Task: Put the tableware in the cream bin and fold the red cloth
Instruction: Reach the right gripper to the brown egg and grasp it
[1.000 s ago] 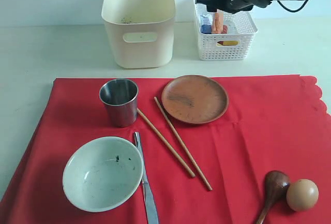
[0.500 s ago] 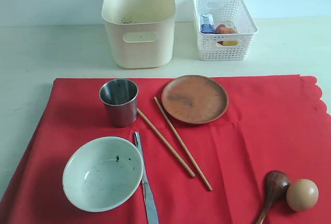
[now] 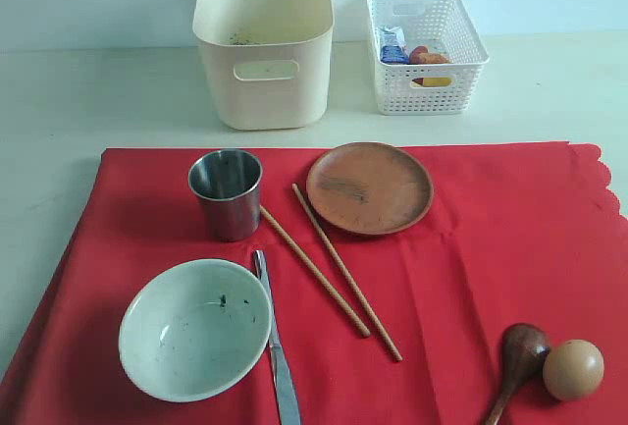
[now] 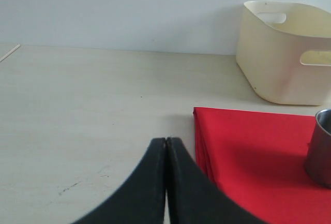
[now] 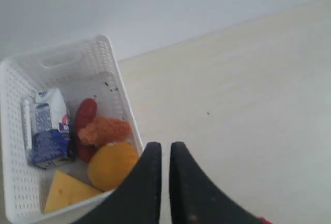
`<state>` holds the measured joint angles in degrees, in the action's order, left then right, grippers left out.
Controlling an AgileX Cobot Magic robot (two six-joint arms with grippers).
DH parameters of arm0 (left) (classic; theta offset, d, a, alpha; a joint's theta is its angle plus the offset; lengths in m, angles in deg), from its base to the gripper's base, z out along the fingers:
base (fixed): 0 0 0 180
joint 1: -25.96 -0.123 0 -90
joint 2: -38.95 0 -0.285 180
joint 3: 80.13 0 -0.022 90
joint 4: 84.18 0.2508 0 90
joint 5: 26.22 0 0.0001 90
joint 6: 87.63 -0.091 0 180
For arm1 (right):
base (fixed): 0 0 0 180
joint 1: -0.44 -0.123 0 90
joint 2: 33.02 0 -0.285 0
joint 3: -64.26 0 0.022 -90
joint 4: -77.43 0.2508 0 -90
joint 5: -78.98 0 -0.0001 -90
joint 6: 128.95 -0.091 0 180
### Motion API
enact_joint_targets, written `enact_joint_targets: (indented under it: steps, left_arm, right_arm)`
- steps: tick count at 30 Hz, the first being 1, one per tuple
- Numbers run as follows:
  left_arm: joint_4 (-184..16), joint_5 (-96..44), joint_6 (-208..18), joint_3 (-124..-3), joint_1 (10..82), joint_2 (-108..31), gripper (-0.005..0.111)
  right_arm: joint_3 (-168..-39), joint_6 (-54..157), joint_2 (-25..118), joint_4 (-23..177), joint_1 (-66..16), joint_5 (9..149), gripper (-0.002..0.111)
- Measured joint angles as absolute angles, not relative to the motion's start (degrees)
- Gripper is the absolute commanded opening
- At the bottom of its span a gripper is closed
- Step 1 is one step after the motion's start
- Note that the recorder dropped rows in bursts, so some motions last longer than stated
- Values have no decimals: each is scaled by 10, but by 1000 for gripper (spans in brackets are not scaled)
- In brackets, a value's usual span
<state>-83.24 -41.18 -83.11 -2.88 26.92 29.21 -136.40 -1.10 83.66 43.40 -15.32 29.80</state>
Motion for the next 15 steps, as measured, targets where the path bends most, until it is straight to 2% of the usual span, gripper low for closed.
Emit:
enact_joint_targets:
  steps: [3, 7, 15]
  left_arm:
    - [-832, -412, -831, -29, 269, 292, 1]
    - [-832, -412, -831, -29, 269, 292, 1]
    - [-832, -412, -831, -29, 269, 292, 1]
  right_arm:
    - [-1364, -6, 817, 454, -159, 226, 0]
    - [-1338, -6, 784, 451, -187, 203, 0]
    - [-1137, -48, 616, 447, -324, 184, 0]
